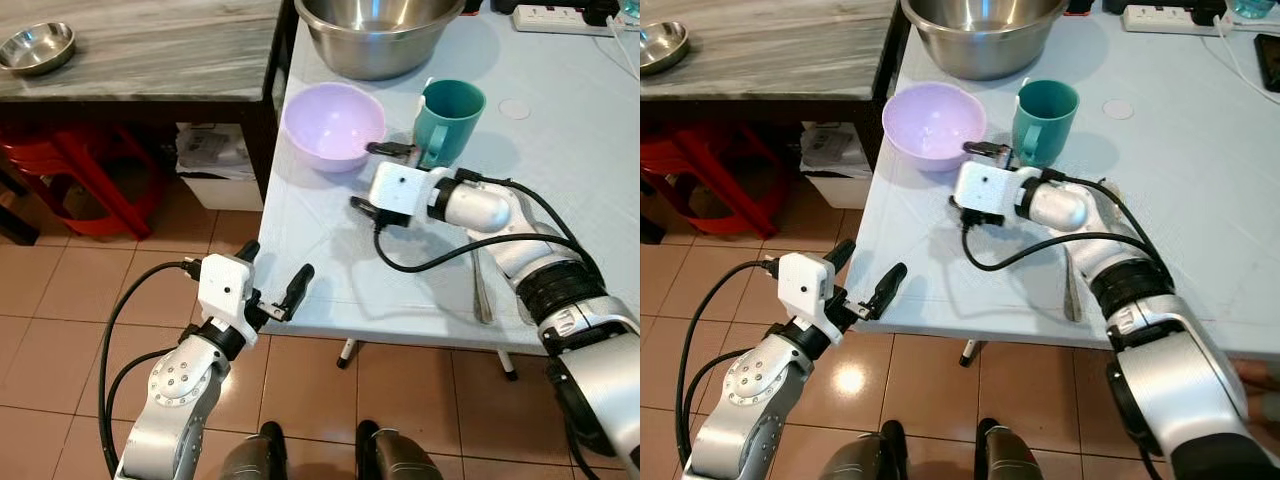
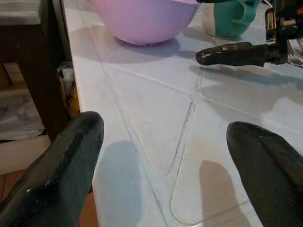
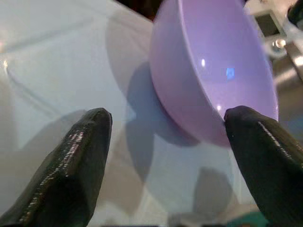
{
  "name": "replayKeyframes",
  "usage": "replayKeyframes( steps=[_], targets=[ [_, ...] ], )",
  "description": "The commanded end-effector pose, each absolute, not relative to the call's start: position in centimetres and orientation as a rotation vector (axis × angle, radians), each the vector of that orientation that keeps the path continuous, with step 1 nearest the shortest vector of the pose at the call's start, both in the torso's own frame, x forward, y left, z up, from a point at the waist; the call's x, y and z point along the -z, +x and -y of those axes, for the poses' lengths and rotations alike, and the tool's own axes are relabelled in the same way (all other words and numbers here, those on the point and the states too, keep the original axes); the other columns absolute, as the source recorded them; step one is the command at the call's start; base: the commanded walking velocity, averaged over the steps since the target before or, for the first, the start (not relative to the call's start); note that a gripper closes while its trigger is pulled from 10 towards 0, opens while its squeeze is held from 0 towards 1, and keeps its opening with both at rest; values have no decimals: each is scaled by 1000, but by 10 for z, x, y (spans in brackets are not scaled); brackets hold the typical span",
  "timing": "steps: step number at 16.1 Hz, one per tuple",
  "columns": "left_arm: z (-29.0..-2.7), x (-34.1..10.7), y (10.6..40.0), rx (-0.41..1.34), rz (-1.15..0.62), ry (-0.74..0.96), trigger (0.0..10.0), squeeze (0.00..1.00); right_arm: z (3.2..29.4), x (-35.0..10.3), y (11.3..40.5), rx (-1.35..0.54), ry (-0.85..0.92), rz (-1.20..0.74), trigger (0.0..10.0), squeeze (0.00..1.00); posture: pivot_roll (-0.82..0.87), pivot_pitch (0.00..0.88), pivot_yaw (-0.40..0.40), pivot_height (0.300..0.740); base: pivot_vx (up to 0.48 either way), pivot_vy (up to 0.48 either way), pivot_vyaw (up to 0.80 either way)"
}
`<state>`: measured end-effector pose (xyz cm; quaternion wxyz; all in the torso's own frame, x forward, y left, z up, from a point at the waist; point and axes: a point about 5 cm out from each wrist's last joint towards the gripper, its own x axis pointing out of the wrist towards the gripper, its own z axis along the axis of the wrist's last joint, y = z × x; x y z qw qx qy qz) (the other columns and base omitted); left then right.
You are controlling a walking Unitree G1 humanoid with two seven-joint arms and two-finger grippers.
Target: Setting the table
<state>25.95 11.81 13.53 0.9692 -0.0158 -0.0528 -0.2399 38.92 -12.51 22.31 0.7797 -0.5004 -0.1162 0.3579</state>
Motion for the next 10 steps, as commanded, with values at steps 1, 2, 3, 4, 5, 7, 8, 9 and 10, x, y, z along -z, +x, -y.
replayKeyframes(
  steps=[1, 2, 3, 4, 5, 7, 8, 9, 10],
  targets=[
    [-119, -133, 256, 484, 93, -20, 10000, 0, 121, -227, 390, -789, -1123, 273, 2118, 0, -109, 288, 53, 740, 0, 0, 0],
    [-118, -133, 256, 484, 90, -18, 10000, 0, 123, -226, 391, -777, -1140, 270, 1569, 0, -108, 288, 52, 740, 0, 0, 0],
    [-118, -133, 257, 483, 89, -16, 10000, 0, 124, -225, 392, -755, -1164, 276, 824, 0, -108, 288, 52, 740, 0, 0, 0],
    [-119, -133, 257, 477, 88, -13, 10000, 0, 125, -225, 393, -738, -1183, 287, 0, 0, -108, 288, 52, 740, 0, 0, 0],
    [-119, -133, 258, 473, 89, -12, 10000, 0, 125, -225, 394, -727, -1187, 295, 0, 0, -99, 283, 52, 740, 0, 0, 0],
    [-120, -133, 258, 468, 88, -11, 10000, 0, 126, -227, 395, -697, -1202, 314, 0, 0, -99, 283, 52, 740, 0, 0, 0],
    [-120, -133, 258, 466, 86, -10, 10000, 0, 128, -229, 396, -673, -1199, 330, 0, 0, -99, 283, 52, 740, 0, 0, 0],
    [-120, -133, 258, 465, 86, -9, 10000, 0, 128, -231, 397, -662, -1200, 336, 0, 0, -99, 283, 52, 740, 0, 0, 0],
    [-120, -133, 258, 463, 85, -8, 10000, 0, 128, -233, 397, -645, -1196, 351, 0, 0, -99, 283, 52, 740, 0, 0, 0]
  ],
)
